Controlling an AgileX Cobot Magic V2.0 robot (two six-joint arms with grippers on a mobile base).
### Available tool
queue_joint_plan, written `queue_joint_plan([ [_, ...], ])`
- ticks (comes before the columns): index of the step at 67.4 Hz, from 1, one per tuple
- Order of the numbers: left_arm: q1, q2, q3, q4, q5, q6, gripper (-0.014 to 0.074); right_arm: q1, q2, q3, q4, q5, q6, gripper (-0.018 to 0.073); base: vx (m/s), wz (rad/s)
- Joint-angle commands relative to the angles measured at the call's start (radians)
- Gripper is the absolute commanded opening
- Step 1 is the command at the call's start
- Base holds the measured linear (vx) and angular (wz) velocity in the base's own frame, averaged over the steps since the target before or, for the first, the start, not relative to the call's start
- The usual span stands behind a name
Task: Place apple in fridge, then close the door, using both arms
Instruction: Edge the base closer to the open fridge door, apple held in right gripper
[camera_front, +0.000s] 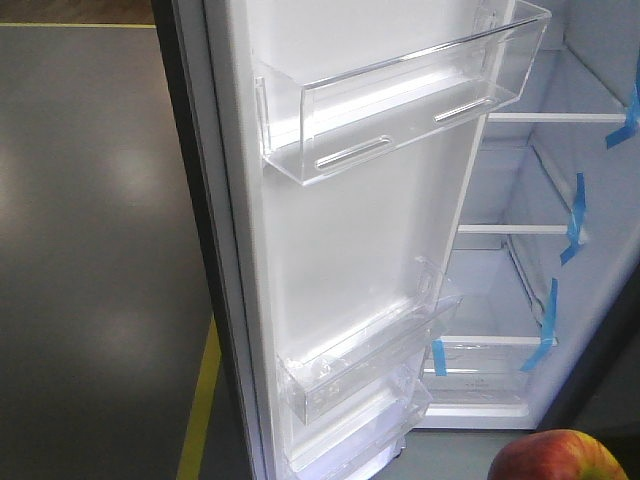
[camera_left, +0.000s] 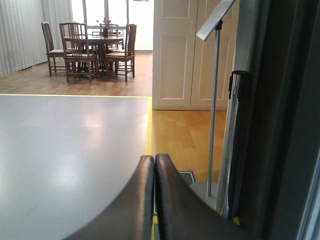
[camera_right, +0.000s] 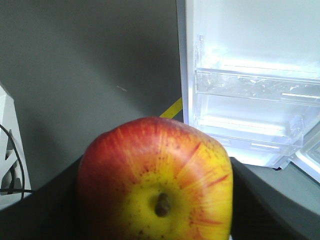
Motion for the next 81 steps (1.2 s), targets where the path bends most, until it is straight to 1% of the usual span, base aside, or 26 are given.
queue_joint_plan([
  [1, 0.003, -0.016, 0.029, -0.009, -0.077, -0.002, -0.0005, 0.001, 0.002, -0.028, 0.015, -0.066, -0.007, 0.0169, 0.06, -0.01],
  [81, 0.003, -0.016, 0.029, -0.009, -0.077, -0.002, -0.0005, 0.001, 0.002, -0.028, 0.018, -0.066, -0.007, 0.0169, 0.01, -0.02],
])
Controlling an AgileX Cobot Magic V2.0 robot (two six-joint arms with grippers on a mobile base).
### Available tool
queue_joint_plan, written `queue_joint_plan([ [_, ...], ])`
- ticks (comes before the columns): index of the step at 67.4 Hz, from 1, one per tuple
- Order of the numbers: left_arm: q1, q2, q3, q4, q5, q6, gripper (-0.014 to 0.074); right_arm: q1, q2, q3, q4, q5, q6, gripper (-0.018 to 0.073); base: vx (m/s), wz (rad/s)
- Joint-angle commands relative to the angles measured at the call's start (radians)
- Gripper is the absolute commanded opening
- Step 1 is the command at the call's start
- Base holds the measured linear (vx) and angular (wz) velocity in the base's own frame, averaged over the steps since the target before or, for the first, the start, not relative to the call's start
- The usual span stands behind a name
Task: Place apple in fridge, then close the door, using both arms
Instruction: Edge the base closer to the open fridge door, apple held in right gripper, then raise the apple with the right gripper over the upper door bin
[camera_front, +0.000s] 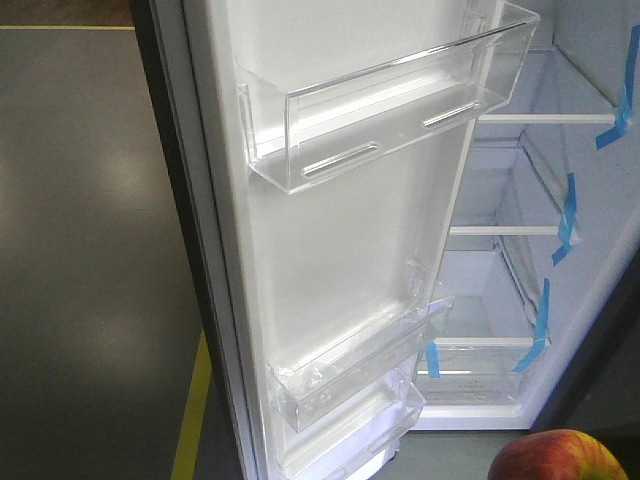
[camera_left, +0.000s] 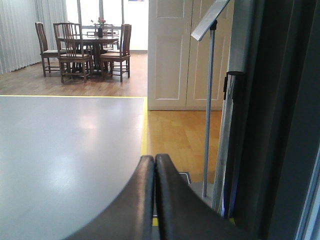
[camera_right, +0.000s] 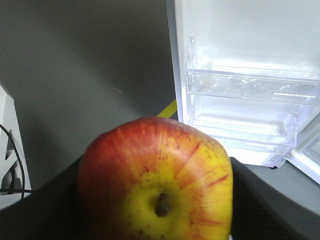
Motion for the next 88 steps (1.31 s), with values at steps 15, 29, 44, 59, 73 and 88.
queue_joint_plan([
  [15, 0.003, -0.016, 0.029, -0.009, -0.077, -0.002, -0.0005, 0.001, 0.002, -0.028, 0.017, -0.066, -0.007, 0.0169, 0.0, 0.0],
  [29, 0.003, -0.016, 0.029, -0.009, -0.077, -0.002, -0.0005, 0.001, 0.002, -0.028, 0.019, -0.146, -0.013, 0.0169, 0.0, 0.0],
  [44, 0.003, -0.016, 0.029, -0.009, -0.077, -0.002, -0.0005, -0.002, 0.016, -0.065, -0.119, -0.41, -0.012, 0.017, 0.0, 0.0],
  [59, 0.003, -0.016, 0.029, -0.009, -0.077, -0.002, -0.0005, -0.002, 0.148, -0.277, -0.497, -0.43, 0.318, 0.0173, 0.0, 0.0],
  [73, 0.003, -0.016, 0.029, -0.009, -0.077, -0.002, -0.0005, -0.002, 0.286, -0.459, -0.771, -0.345, 0.458, 0.0173, 0.0, 0.0],
  [88, 0.003, -0.016, 0.029, -0.009, -0.077, -0.002, -0.0005, -0.002, 0.414, -0.618, -0.922, -0.345, 0.518, 0.0173, 0.0, 0.0],
])
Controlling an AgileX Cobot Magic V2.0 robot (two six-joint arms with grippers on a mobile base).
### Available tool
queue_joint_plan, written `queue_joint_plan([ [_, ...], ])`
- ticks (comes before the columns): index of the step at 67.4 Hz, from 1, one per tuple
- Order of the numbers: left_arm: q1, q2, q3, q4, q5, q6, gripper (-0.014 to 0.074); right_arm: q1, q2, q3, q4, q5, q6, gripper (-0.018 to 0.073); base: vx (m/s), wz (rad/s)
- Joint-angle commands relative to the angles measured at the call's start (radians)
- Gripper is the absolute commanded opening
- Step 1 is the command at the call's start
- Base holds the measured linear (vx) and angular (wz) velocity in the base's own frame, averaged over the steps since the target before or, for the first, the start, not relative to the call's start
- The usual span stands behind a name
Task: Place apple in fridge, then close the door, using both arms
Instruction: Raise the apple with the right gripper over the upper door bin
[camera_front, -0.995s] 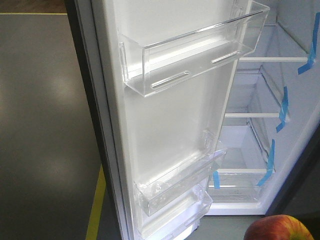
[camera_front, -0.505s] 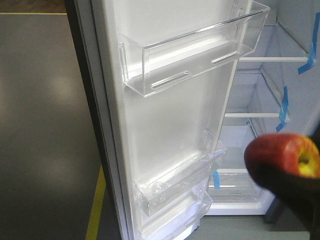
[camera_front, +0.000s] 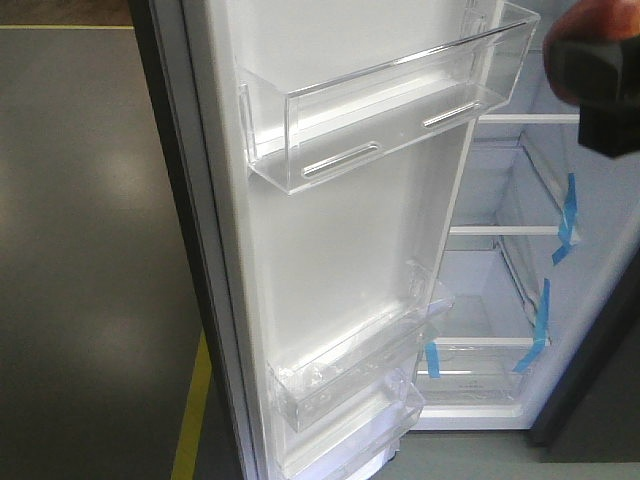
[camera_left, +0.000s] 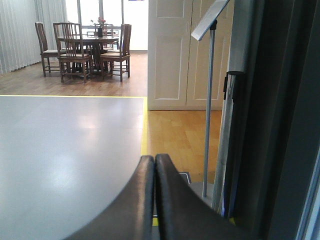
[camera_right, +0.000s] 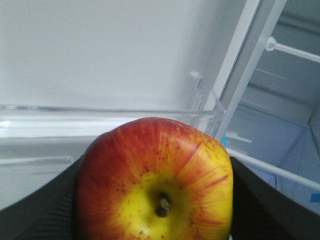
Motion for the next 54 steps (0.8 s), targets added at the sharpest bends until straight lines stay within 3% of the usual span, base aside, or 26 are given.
queue_joint_plan([
  [1, 0.003, -0.016, 0.029, -0.009, -0.077, -0.002, -0.0005, -0.002, 0.048, -0.101, -0.082, -0.069, 0.025, 0.0173, 0.0, 0.0],
  [15, 0.003, -0.016, 0.029, -0.009, -0.077, -0.002, -0.0005, -0.002, 0.192, -0.322, -0.082, 0.061, 0.02, 0.0179, 0.0, 0.0],
  [26, 0.003, -0.016, 0.029, -0.009, -0.077, -0.002, -0.0005, -0.002, 0.309, -0.513, -0.056, 0.209, -0.08, 0.0195, 0.0, 0.0],
  [43, 0.003, -0.016, 0.029, -0.009, -0.077, -0.002, -0.0005, -0.006, 0.472, -0.756, 0.147, 0.363, -0.288, 0.0247, 0.0, 0.0],
  [49, 0.003, -0.016, 0.029, -0.009, -0.077, -0.002, -0.0005, -0.054, 0.519, -0.818, 0.223, 0.39, -0.319, 0.0261, 0.0, 0.0],
  [54, 0.003, -0.016, 0.029, -0.009, -0.077, -0.002, -0.0005, -0.121, 0.554, -0.857, 0.341, 0.39, -0.351, 0.0263, 0.0, 0.0],
])
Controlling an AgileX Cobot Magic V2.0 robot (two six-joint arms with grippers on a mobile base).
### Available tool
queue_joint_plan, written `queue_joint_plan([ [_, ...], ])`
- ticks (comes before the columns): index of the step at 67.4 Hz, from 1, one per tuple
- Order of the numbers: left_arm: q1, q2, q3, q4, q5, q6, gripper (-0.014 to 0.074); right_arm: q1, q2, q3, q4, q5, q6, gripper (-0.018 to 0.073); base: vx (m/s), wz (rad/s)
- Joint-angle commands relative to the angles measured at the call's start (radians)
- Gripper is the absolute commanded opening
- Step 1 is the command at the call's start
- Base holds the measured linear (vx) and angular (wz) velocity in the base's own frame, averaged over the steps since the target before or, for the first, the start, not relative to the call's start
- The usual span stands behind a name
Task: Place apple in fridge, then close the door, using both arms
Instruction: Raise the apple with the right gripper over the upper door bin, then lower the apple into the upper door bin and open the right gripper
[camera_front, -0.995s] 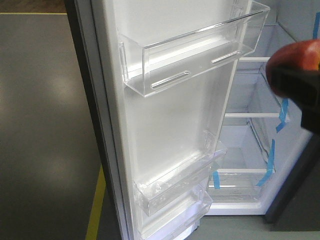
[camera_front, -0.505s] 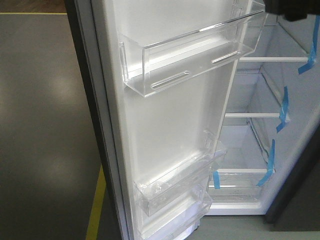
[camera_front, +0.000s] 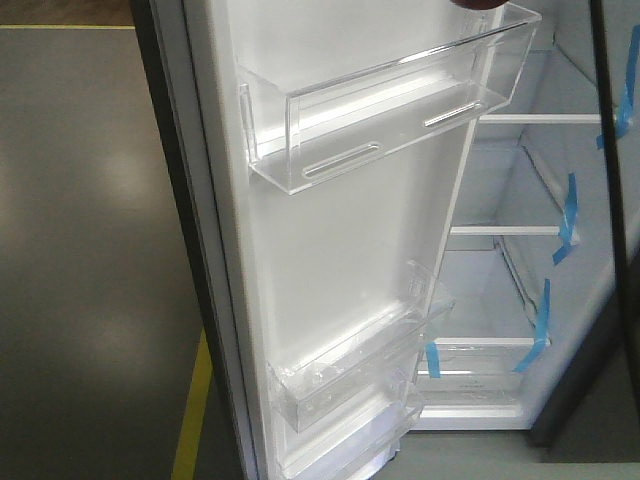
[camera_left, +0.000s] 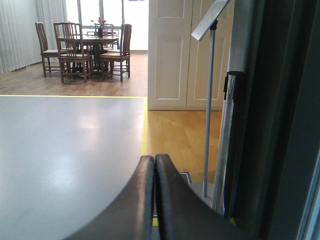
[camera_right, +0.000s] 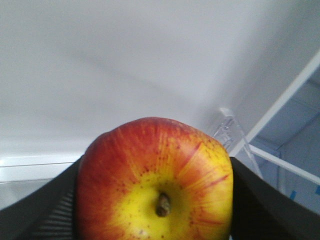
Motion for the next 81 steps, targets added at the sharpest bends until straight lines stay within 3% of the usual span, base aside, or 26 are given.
queue_joint_plan([
  [1, 0.003, -0.016, 0.029, -0.009, -0.077, -0.002, -0.0005, -0.094, 0.012, -0.076, 0.104, -0.057, -0.053, 0.0263, 0.0, 0.0],
  [15, 0.003, -0.016, 0.029, -0.009, -0.077, -0.002, -0.0005, -0.246, 0.073, -0.08, 0.375, -0.158, -0.136, 0.0263, 0.0, 0.0],
  [29, 0.003, -0.016, 0.029, -0.009, -0.077, -0.002, -0.0005, -0.281, 0.122, -0.08, 0.523, -0.215, -0.227, 0.0263, 0.0, 0.0],
  [58, 0.003, -0.016, 0.029, -0.009, -0.077, -0.002, -0.0005, -0.281, 0.162, -0.08, 0.546, -0.162, -0.273, 0.0274, 0.0, 0.0],
  [81, 0.003, -0.016, 0.029, -0.009, -0.077, -0.002, -0.0005, -0.281, 0.162, -0.08, 0.547, -0.131, -0.268, 0.0462, 0.0, 0.0],
])
